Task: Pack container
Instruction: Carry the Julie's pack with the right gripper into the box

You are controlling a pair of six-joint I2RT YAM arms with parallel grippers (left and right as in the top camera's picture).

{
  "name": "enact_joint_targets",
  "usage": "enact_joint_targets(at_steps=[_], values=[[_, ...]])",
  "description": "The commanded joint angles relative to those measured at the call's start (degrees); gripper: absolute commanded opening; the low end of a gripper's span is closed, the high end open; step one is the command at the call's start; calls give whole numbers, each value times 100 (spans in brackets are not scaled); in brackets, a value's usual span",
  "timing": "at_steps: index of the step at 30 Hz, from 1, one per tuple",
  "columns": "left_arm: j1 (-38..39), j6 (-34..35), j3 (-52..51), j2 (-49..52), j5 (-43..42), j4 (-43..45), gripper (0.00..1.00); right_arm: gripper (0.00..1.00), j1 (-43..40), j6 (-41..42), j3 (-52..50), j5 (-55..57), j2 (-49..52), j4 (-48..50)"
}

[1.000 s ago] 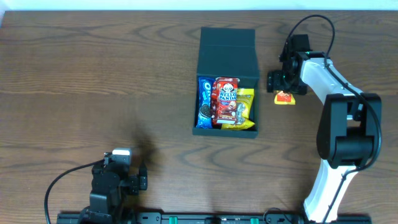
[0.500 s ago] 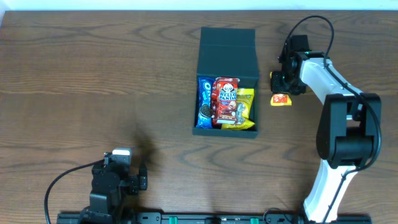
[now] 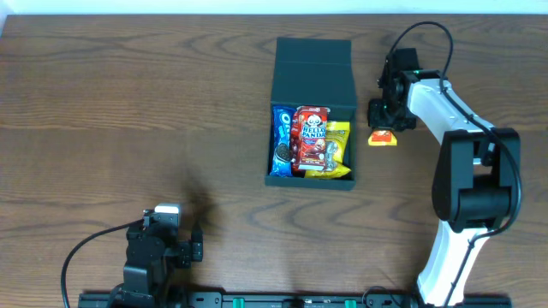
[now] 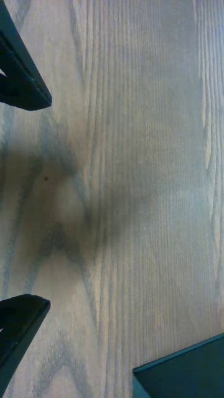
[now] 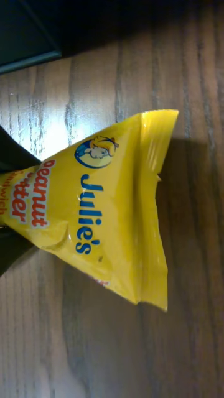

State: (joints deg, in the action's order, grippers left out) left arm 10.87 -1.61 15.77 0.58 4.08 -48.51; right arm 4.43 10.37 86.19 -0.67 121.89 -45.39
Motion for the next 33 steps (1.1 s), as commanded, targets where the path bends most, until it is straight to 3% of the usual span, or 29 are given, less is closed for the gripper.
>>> enact_joint_targets(at_steps=[1,6,13,21,27,33], values=[[-39,-59,-282,-37,79,-232,95,18,52,205,22,-44,101,-46],[-39,-59,-282,-37,79,-232,95,14,52,203,22,-44,-94,-212],[-39,-59,-282,-37,79,-232,95,12,76,295,22,-44,-1185,-621],[-39,-59,-282,-37,79,-232,95,11,739,841,22,-455,-2551,-1429],[-39,-59,-282,-37,79,-232,95,10,1482,1388,-31,-601,-2645,-1458],[-39,-59,-282,-37,79,-232,96,13,1698,1508,-273,-597,-2444,-1093]])
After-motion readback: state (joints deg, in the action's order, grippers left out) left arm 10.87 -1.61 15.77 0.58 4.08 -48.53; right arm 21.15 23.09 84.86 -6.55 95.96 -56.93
